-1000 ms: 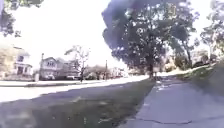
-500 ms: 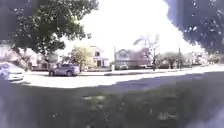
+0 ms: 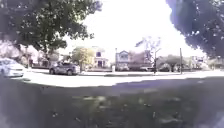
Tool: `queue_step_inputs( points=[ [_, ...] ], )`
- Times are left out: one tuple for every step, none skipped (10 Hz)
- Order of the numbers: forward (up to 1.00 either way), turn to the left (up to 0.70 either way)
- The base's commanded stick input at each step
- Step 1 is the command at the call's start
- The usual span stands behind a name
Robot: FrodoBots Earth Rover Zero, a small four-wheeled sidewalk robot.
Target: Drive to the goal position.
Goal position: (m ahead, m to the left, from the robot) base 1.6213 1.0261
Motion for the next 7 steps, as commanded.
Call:
queue_step_inputs(
  points=[
    [0.0,-0.85],
    [0.0,-0.85],
    [0.0,-0.85],
    [0.0,-0.85],
    [0.0,-0.85],
    [0.0,-0.85],
    [0.0,-0.85]
  ],
)
